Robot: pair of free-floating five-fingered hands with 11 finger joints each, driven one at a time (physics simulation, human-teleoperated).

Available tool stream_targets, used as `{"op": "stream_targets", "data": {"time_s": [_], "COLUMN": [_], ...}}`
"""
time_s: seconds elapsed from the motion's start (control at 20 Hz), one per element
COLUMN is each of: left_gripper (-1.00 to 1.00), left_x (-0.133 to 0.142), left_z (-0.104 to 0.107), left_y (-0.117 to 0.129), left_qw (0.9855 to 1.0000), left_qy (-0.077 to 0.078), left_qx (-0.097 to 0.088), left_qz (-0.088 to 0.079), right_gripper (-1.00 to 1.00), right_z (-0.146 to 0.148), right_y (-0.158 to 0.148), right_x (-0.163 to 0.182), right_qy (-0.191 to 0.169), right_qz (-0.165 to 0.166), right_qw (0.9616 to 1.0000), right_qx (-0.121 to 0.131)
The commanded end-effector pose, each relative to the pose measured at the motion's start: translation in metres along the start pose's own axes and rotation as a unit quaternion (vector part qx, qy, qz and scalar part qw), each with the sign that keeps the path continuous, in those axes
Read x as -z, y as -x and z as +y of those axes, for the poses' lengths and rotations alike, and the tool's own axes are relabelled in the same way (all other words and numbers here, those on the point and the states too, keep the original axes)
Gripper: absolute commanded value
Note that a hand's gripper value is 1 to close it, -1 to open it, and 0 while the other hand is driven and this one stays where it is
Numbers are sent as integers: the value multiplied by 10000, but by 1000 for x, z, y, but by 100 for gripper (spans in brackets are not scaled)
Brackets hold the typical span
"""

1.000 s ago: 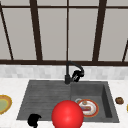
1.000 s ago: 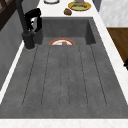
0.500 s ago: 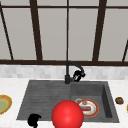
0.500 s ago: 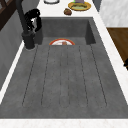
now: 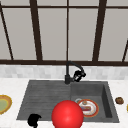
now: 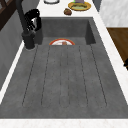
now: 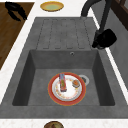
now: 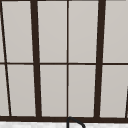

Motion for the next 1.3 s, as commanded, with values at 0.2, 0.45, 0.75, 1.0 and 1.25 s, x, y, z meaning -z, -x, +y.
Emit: {"op": "stream_targets", "data": {"time_s": [0.2,0.45,0.75,1.0,1.25], "left_gripper": [0,0,0,0,0], "left_x": [0,0,0,0,0], "left_z": [0,0,0,0,0], "left_y": [0,0,0,0,0], "left_qw": [10000,10000,10000,10000,10000], "left_qy": [0,0,0,0,0], "left_qx": [0,0,0,0,0], "left_qz": [0,0,0,0,0], "right_gripper": [100,100,100,100,-100], "right_z": [12,19,29,32,6], "right_y": [24,37,49,43,51], "right_x": [-11,-16,-18,-3,-26], "right_qy": [238,798,1284,1334,1504], "right_qz": [1,-389,-851,-1289,-1503], "right_qw": [9992,9935,9839,9797,9730], "right_qx": [333,709,910,755,893]}}
